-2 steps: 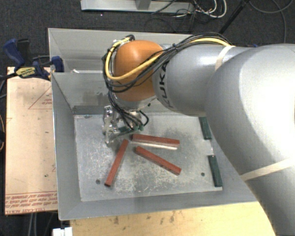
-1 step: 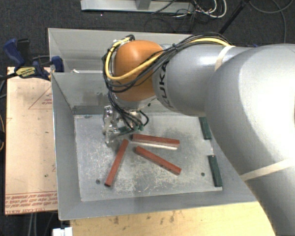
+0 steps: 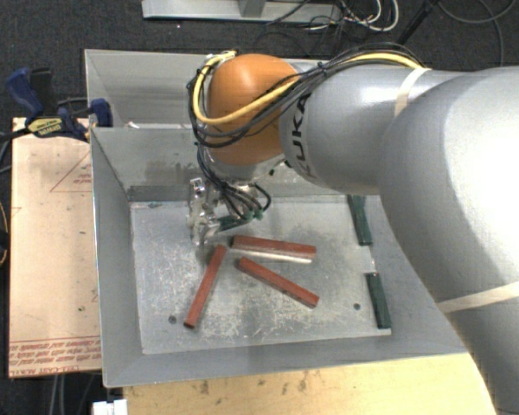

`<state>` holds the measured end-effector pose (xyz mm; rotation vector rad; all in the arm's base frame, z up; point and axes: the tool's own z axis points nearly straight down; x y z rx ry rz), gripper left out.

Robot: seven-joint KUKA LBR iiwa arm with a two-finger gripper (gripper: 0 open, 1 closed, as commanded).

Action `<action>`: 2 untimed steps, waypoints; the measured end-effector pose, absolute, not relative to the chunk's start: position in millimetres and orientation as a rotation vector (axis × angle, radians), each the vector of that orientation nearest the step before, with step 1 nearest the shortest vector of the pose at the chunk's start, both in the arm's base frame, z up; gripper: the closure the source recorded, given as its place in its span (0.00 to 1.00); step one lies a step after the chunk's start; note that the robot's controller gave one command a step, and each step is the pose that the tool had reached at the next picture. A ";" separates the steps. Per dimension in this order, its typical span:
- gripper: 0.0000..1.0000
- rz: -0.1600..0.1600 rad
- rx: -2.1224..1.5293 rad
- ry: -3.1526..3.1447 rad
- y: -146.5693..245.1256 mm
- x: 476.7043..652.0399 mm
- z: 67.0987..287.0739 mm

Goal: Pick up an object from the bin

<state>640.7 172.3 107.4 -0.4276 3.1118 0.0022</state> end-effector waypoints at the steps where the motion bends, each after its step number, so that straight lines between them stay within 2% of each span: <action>1: 0.00 0.003 -0.429 3.108 172.7 644.3 153.9; 2: 0.00 0.003 -0.428 3.110 173.5 643.7 146.9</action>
Offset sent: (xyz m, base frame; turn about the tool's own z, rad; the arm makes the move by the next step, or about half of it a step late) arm 0.0000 0.0000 0.0000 0.0000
